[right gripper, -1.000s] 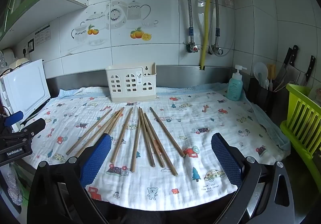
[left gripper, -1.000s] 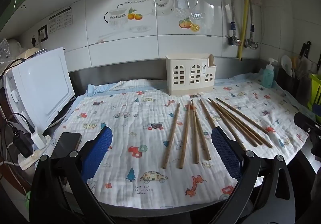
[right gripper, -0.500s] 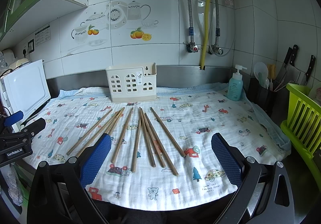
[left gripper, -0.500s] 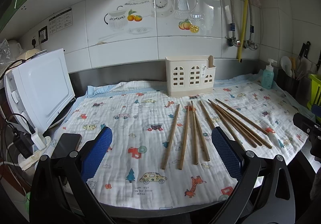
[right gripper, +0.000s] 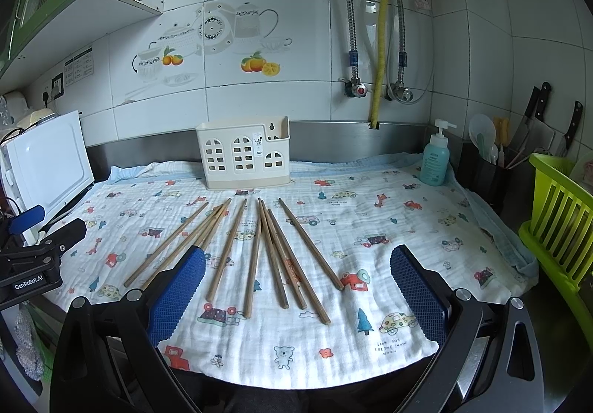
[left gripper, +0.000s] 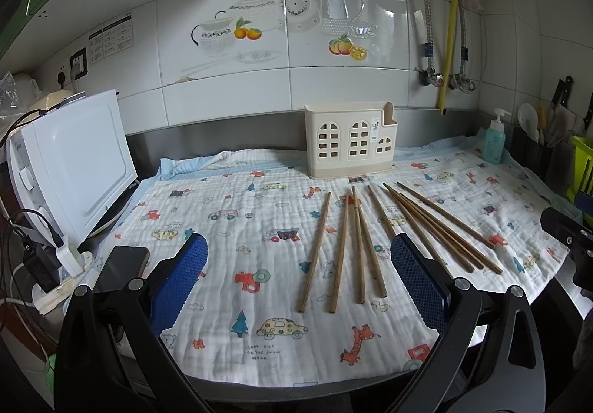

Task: Organize utensils
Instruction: 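Move both grippers toward the loose wooden chopsticks on the cloth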

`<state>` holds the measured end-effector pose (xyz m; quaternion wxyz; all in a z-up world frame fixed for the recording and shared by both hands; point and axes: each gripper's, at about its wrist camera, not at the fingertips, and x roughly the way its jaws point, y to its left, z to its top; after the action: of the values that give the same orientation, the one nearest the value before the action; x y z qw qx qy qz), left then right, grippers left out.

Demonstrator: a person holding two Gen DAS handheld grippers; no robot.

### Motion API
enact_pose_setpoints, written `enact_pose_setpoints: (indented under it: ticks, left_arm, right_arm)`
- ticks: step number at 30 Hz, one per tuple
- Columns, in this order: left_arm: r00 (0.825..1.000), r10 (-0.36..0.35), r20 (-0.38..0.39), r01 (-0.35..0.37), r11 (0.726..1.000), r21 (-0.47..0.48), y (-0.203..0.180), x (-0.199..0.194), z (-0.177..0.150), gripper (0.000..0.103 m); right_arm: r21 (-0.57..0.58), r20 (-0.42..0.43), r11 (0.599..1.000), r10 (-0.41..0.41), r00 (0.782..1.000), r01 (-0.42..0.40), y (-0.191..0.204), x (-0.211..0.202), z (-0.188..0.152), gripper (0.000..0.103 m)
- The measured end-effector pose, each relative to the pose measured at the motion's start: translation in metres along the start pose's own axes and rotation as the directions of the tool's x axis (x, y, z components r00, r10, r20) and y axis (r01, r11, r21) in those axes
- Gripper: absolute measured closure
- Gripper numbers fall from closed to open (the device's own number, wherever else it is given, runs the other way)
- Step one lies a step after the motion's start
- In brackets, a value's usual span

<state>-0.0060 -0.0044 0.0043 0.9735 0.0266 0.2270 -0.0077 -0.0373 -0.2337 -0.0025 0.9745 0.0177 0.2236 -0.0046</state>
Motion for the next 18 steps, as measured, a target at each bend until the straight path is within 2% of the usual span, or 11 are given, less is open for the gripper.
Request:
enact_pose_setpoints:
  ticks: [18]
  left_arm:
    - [1.0, -0.001, -0.006, 0.001, 1.0, 0.001, -0.0018, 0.004, -0.001, 0.005]
  right_arm:
    - [0.002, 0.0, 1.0, 0.001, 1.0, -0.001, 0.0003, 0.0024, -0.0016, 0.006]
